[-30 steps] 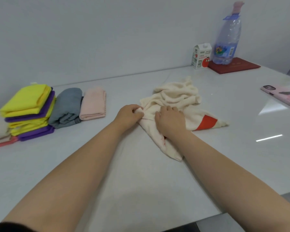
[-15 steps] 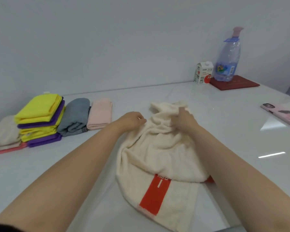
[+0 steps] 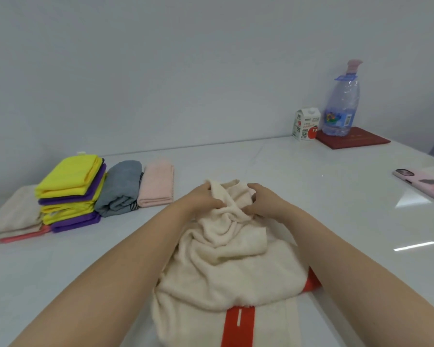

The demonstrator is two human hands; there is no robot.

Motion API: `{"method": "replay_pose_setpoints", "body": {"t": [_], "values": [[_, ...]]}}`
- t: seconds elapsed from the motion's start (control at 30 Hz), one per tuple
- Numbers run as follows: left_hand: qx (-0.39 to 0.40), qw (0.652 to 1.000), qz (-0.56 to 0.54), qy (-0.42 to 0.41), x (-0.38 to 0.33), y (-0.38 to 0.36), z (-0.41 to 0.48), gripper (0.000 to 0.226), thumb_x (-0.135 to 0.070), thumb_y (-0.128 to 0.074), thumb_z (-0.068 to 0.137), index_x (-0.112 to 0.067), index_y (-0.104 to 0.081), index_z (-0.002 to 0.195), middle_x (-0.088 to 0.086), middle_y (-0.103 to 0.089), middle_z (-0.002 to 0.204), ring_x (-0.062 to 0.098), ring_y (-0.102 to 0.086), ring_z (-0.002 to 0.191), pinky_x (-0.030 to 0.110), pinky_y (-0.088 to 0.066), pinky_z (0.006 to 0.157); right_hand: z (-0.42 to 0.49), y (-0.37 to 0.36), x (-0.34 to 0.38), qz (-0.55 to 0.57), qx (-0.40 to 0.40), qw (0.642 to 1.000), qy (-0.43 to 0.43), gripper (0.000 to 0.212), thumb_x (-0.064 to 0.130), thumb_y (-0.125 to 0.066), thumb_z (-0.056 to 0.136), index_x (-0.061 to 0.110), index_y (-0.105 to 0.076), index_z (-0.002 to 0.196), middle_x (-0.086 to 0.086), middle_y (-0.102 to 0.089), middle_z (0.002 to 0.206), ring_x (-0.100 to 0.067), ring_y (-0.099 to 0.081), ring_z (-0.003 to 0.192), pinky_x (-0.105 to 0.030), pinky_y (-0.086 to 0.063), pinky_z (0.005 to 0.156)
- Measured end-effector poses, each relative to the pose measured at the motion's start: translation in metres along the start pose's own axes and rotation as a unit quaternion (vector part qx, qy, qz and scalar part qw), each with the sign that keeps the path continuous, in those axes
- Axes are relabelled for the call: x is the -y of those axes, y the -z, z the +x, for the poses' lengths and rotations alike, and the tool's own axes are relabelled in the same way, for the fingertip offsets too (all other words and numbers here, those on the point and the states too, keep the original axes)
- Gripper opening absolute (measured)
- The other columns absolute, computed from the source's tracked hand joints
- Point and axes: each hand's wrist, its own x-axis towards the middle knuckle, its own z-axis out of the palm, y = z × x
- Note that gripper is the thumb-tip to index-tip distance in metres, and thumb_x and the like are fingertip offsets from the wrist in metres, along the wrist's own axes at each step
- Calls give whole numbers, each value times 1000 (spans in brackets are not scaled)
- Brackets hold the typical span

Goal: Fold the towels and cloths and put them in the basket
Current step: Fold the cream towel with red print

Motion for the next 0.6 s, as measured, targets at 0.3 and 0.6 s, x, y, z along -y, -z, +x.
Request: {"method": "replay_pose_setpoints", "body": {"t": [0.3, 0.6], "values": [[-221, 957, -185, -27, 9, 45, 0, 23, -6, -71, 79, -4, -65, 101, 2, -62, 76, 19, -57, 68, 23, -46, 61, 32, 34, -4, 180, -299, 936, -37, 26, 16, -71, 77, 16, -53, 58, 2, -48, 56, -15, -45, 53, -28, -36, 54], [-193, 903, 368, -110, 19, 35, 13, 68, -26, -47, 93, -24, -10, 151, 6, -18, 156, 28, -16, 143, 42, -23, 113, 30, 15, -12, -82, -158, 982, 67, 41, 30, -48, 97, 15, -48, 135, -10, -54, 131, -24, -50, 119, -29, -35, 96]]}}
